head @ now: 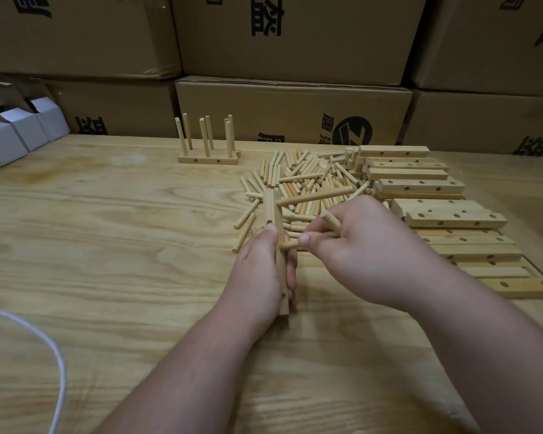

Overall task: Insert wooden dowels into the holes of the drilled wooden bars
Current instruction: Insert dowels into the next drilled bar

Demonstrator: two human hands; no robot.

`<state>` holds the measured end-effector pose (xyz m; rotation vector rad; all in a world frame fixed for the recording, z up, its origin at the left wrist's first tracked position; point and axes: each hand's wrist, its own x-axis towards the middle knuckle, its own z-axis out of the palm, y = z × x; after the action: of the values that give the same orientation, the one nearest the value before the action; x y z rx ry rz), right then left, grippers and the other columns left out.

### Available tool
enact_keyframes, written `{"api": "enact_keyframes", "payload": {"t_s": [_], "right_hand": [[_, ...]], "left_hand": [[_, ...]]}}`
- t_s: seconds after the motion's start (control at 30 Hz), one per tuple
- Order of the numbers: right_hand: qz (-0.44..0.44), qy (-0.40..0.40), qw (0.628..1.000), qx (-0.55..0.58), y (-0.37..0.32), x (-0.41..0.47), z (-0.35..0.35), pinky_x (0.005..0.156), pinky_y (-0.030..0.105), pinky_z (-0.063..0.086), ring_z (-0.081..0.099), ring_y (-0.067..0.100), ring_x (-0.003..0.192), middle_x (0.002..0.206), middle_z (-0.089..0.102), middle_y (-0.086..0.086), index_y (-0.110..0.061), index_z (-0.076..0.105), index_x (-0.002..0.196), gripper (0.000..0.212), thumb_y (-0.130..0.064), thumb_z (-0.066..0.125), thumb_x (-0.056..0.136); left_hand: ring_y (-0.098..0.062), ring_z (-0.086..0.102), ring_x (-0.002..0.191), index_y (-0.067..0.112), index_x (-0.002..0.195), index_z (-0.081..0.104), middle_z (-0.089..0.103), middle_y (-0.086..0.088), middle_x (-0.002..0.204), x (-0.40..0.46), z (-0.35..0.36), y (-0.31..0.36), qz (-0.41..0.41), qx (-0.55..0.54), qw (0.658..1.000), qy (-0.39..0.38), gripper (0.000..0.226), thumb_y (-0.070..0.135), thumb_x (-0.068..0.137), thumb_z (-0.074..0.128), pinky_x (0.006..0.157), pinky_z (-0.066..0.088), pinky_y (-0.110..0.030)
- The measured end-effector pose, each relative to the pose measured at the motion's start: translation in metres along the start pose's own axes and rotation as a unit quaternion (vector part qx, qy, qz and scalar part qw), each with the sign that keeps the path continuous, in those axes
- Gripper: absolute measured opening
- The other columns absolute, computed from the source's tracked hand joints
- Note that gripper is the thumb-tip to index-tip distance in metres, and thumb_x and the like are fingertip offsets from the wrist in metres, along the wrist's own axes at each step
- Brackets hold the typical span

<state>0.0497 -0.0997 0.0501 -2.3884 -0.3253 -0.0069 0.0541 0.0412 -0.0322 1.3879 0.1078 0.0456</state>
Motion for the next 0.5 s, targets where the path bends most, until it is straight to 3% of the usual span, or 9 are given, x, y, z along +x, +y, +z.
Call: {"api": "enact_keyframes", "payload": {"t_s": [0.17, 0.3, 0.4, 0.5], "right_hand": [[0.002, -0.008, 1.000, 0.020, 0.0044, 0.0029, -0.0009, 0.033, 0.018, 0.033, 0.043, 0.005, 0.038, 0.041, 0.048, -0.010, -0.024, 0.073, 0.074, 0.024, -0.036, 0.067, 0.094], [0.000, 0.003, 1.000, 0.019, 0.0040, 0.0031, 0.0014, 0.033, 0.017, 0.034, 0.046, 0.004, 0.039, 0.042, 0.050, -0.010, -0.024, 0.073, 0.074, 0.023, -0.036, 0.067, 0.094], [-0.006, -0.006, 1.000, 0.011, 0.0028, 0.0016, -0.0008, 0.038, 0.021, 0.040, 0.047, 0.005, 0.042, 0.045, 0.053, -0.005, -0.026, 0.073, 0.077, 0.023, -0.040, 0.066, 0.094], [0.000, -0.015, 1.000, 0.016, 0.0034, 0.0012, -0.0083, 0.051, 0.025, 0.050, 0.059, 0.010, 0.052, 0.057, 0.065, -0.007, -0.031, 0.075, 0.079, 0.021, -0.043, 0.066, 0.093]], "left_hand": [[-0.024, 0.048, 0.038, 0.018, 0.069, 0.063, 0.050, -0.008, 0.046, 0.0005, 0.0007, 0.0006, 0.011, 0.000, 1.000, -0.011, 0.049, 0.053, 0.087, 0.034, 0.039, 0.044, -0.028], [-0.024, 0.049, 0.040, 0.009, 0.080, 0.061, 0.050, -0.009, 0.048, 0.0010, -0.0006, -0.0005, 0.017, 0.007, 1.000, -0.010, 0.052, 0.053, 0.087, 0.034, 0.041, 0.044, -0.029], [-0.023, 0.047, 0.040, 0.012, 0.082, 0.060, 0.049, -0.009, 0.048, 0.0012, -0.0022, -0.0005, 0.020, -0.014, 0.999, -0.034, 0.048, 0.052, 0.087, 0.035, 0.042, 0.043, -0.028], [-0.020, 0.045, 0.041, 0.009, 0.091, 0.057, 0.051, -0.010, 0.052, 0.0013, -0.0037, 0.0021, 0.017, -0.056, 0.992, -0.108, 0.048, 0.050, 0.093, 0.033, 0.043, 0.043, -0.027]]}}
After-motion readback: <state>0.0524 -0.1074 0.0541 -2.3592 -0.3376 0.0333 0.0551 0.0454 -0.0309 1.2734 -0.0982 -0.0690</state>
